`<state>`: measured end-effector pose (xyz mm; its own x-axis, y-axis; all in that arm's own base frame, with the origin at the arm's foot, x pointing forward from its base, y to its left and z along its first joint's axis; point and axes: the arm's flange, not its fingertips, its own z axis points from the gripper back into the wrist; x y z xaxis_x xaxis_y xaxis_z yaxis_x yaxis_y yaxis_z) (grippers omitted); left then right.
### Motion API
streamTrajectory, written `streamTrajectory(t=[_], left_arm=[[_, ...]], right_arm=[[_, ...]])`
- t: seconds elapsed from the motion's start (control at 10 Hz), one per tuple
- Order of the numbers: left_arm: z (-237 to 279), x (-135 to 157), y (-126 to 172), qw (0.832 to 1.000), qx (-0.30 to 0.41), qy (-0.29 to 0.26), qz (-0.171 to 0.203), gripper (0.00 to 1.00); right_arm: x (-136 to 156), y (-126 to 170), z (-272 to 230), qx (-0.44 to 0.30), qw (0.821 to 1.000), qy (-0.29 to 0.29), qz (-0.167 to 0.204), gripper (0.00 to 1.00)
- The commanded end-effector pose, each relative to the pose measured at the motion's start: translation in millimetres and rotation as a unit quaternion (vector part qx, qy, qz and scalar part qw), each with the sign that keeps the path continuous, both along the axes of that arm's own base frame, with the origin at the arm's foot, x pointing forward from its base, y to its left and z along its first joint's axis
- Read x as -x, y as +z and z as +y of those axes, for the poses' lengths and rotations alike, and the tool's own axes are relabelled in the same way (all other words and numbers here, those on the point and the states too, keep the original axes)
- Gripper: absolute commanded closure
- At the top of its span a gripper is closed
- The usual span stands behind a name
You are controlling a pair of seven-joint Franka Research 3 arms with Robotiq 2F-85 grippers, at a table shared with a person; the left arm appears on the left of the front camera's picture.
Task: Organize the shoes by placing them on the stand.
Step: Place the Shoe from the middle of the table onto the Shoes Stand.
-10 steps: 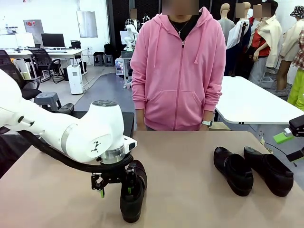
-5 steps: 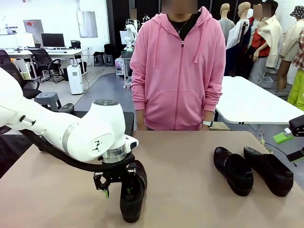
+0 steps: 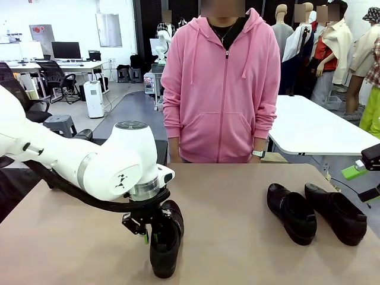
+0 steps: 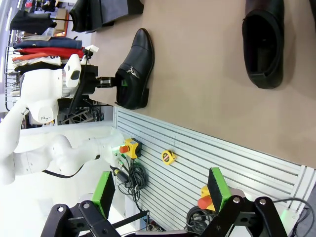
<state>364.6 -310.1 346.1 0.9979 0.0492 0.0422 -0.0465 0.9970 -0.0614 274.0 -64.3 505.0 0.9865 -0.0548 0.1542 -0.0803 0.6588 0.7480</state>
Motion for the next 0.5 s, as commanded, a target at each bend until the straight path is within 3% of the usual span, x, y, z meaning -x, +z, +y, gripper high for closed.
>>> streamTrajectory(t=[0.0, 0.4], left_arm=[[3.0, -0.1, 14.0, 1.0, 0.008, -0.014, -0.022, 1.0], [-0.7, 8.9, 57.2, 0.997, 0.025, -0.06, -0.05, 1.0]], right_arm=[[0.5, 4.3, 2.4, -0.015, 1.0, -0.009, 0.005, 0.0], [0.5, 4.3, 2.4, -0.015, 1.0, -0.009, 0.005, 0.0]])
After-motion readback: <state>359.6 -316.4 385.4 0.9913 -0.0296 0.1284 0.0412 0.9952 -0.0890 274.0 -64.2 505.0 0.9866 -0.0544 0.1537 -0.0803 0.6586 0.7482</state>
